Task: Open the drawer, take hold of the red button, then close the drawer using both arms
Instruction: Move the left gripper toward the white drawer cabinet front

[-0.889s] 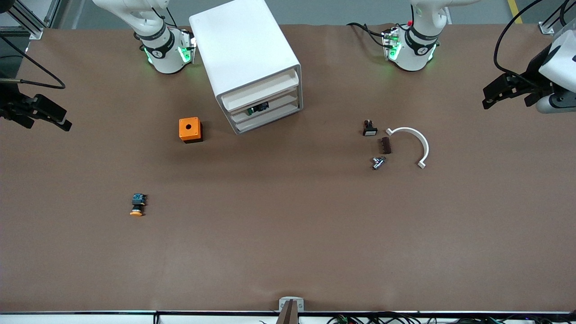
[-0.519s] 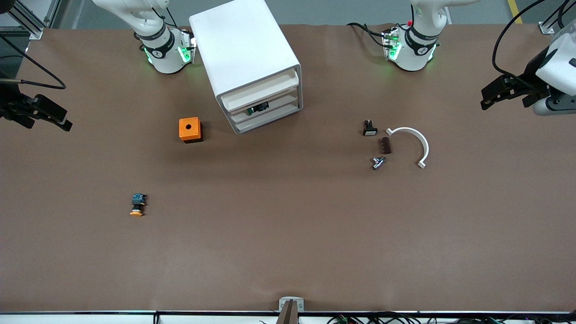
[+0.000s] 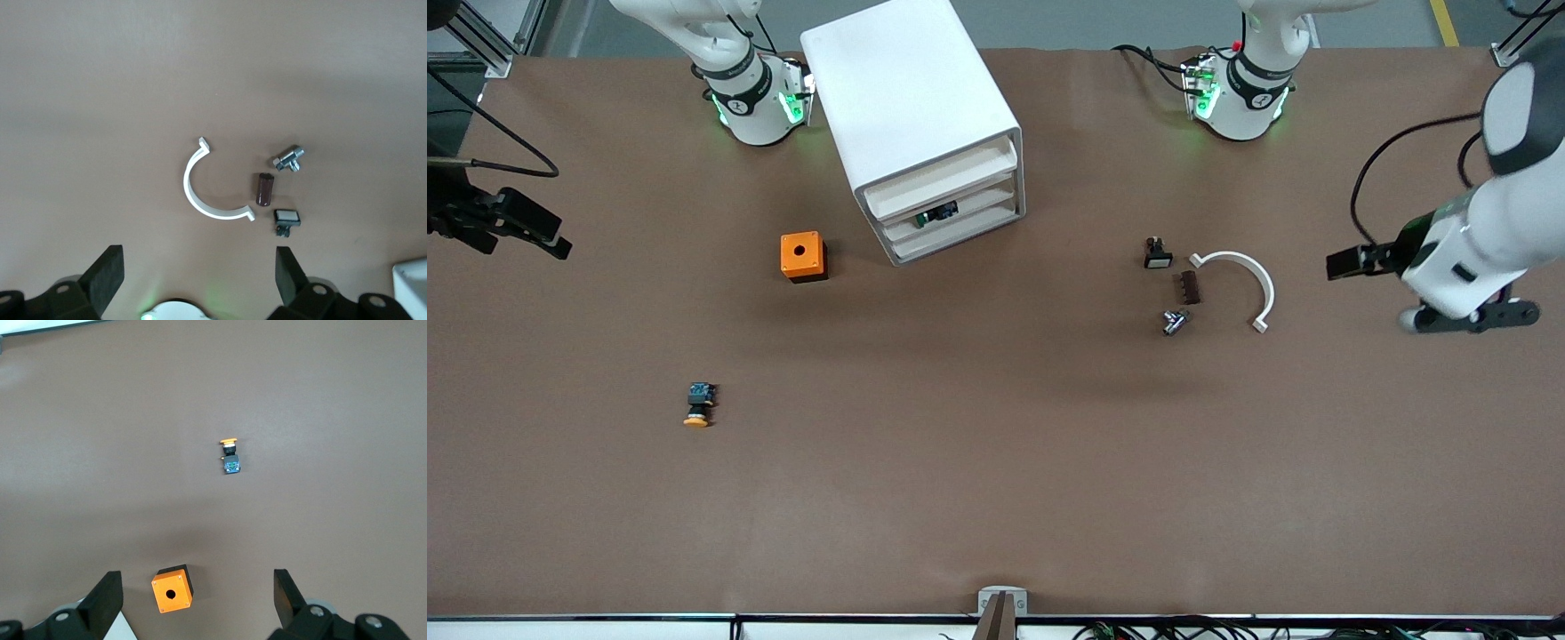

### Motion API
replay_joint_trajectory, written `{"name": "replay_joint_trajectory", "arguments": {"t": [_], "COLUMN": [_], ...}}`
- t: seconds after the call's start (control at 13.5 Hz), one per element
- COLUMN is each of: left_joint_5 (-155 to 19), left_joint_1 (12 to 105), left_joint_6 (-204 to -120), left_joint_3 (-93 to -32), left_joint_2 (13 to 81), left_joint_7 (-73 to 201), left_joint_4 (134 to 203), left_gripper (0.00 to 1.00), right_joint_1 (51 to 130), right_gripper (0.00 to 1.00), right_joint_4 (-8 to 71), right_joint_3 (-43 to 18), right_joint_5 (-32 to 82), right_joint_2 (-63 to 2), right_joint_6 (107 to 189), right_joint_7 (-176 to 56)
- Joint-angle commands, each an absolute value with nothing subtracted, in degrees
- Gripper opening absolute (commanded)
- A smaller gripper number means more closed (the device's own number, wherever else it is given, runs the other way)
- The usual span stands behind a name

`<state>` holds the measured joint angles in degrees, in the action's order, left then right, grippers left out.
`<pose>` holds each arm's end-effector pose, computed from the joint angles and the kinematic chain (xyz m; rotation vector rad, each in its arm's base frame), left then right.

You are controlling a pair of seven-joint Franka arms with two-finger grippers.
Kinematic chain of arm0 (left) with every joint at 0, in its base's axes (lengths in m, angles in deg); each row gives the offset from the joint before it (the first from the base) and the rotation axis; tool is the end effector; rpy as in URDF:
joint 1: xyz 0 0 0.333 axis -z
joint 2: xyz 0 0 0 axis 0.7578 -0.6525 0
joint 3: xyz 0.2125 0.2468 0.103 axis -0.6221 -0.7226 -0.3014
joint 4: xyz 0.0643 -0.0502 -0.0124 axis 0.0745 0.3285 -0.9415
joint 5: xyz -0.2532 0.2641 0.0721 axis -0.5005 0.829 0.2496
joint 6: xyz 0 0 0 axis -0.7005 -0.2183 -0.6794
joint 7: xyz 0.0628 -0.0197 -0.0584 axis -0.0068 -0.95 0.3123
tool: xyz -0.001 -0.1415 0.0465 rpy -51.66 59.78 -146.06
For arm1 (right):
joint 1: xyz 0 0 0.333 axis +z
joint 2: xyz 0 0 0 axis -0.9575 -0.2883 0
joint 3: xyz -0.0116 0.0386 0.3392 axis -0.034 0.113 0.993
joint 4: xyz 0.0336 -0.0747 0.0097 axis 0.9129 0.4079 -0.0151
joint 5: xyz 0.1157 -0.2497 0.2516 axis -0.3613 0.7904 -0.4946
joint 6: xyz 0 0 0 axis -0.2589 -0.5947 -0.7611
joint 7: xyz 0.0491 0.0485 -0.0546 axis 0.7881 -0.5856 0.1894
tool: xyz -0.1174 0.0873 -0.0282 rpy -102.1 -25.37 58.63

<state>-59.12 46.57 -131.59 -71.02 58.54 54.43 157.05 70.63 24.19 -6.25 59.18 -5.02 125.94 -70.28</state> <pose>0.5754 -0.0640 0.4829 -3.0936 -0.2316 0.4284 0.5324 -0.0062 0.6199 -3.0816 0.1828 -0.0977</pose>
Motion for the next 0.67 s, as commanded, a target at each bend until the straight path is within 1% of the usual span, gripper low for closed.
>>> {"name": "replay_joint_trajectory", "arguments": {"t": [0.0,0.3,0.59], "left_joint_5": [-62.8,-63.0,-66.6], "left_joint_1": [48.3,53.4,58.8], "left_joint_6": [-130.9,-130.9,-132.7], "left_joint_3": [-70.6,-70.7,-70.7], "left_joint_2": [50.5,41.9,37.2], "left_joint_7": [42.7,20.4,-1.7], "left_joint_4": [151.8,147.5,146.9], "left_gripper": [1.00,1.00,1.00], "right_joint_1": [70.8,70.9,71.4], "right_gripper": [1.00,1.00,1.00], "right_joint_4": [25.2,25.0,24.7], "right_joint_3": [-6.1,-5.9,-5.8], "right_joint_5": [59.6,59.6,59.3], "right_joint_2": [-4.0,-5.0,-8.1], "right_joint_6": [126.0,126.5,127.5], "right_joint_7": [-70.9,-70.9,-70.9]}}
